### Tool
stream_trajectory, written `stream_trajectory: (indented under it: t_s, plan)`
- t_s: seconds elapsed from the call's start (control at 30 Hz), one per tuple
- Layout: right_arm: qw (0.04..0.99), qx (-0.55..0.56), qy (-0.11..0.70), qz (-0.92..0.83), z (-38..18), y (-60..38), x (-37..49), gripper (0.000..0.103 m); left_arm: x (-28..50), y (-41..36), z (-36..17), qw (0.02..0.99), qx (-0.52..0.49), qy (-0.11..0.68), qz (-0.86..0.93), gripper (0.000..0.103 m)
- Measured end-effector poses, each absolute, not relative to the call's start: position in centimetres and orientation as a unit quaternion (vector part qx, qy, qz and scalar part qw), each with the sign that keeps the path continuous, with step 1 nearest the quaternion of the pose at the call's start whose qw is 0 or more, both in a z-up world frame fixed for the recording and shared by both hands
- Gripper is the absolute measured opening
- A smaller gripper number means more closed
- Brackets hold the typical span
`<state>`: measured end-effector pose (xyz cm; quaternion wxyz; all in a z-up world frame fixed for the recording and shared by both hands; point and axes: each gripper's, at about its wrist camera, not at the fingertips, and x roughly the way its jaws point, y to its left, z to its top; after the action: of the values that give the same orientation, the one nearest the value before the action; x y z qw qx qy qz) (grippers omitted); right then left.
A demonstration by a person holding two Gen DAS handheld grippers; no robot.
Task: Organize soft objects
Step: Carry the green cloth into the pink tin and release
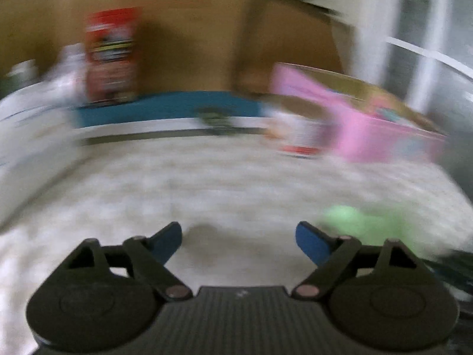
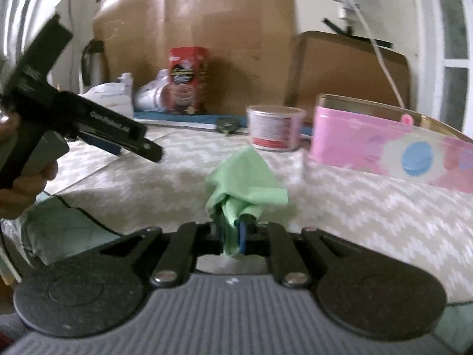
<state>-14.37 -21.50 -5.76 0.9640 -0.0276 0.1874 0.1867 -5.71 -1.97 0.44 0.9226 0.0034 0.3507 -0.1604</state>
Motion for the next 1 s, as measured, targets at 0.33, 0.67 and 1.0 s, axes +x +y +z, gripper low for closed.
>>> stream_trajectory:
  t_s: [0.33,0.67,1.0]
  plan:
    - [0.968,-0.005,0.168,0.186,-6.6,-23.8,-15.0,0.022,-5.5,-10.8,0.0,0.862,-0.005,0.403,-0.306,0.052]
    - [0.987,-0.022,0.087,0.134,-2.6,-27.0,-11.8,0.008,-1.6,-16.1,4.3,0.863,-0.015,0.354,-0.36,0.031]
    - [0.993,-0.051,0.107,0.023,0.1,-31.8,0.0,0.024,7.0,-22.9,6.6,0.898,-0.011,0.32,-0.301,0.07]
